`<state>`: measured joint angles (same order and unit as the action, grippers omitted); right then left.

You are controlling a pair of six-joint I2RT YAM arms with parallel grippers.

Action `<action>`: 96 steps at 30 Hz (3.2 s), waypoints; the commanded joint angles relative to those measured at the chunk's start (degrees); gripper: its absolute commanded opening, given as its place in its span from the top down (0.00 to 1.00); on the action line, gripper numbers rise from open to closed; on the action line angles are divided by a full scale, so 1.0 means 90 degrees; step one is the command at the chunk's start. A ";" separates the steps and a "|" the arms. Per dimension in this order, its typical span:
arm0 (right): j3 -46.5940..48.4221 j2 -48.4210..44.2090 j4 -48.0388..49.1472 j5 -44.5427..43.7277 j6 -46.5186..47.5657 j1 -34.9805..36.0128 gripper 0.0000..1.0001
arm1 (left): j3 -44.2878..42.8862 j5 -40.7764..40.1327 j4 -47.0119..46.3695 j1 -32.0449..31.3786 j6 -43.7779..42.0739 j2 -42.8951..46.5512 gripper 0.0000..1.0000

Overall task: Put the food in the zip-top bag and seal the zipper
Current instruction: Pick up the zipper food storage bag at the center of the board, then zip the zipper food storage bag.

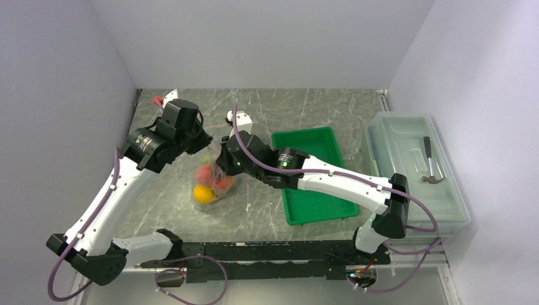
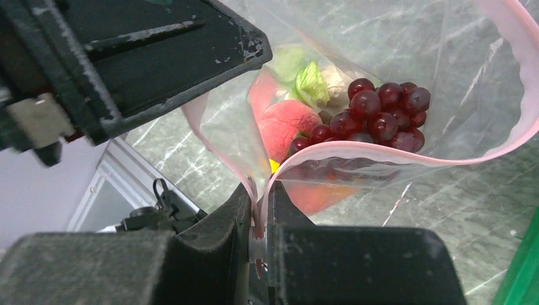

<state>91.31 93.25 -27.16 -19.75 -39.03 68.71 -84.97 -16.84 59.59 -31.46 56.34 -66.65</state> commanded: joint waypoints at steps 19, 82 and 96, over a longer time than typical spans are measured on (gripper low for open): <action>0.2811 -0.0237 -0.2705 0.2006 0.4001 -0.0036 1.00 | -0.0745 0.0140 -0.0690 0.0001 -0.2971 0.1143 0.16; 0.4435 0.0013 -0.4783 0.4013 0.5233 -0.0046 1.00 | 0.1991 0.7866 -0.2666 0.0000 -0.6158 0.2337 0.21; 0.4176 -0.0170 -0.4654 0.4034 0.5117 -0.0087 1.00 | 0.1920 0.7348 -0.2308 -0.0018 -0.6678 0.2421 1.00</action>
<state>127.94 94.83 -73.28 16.38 8.29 67.96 -66.59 51.07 38.00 -31.64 -0.51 -45.39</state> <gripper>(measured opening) 0.112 0.019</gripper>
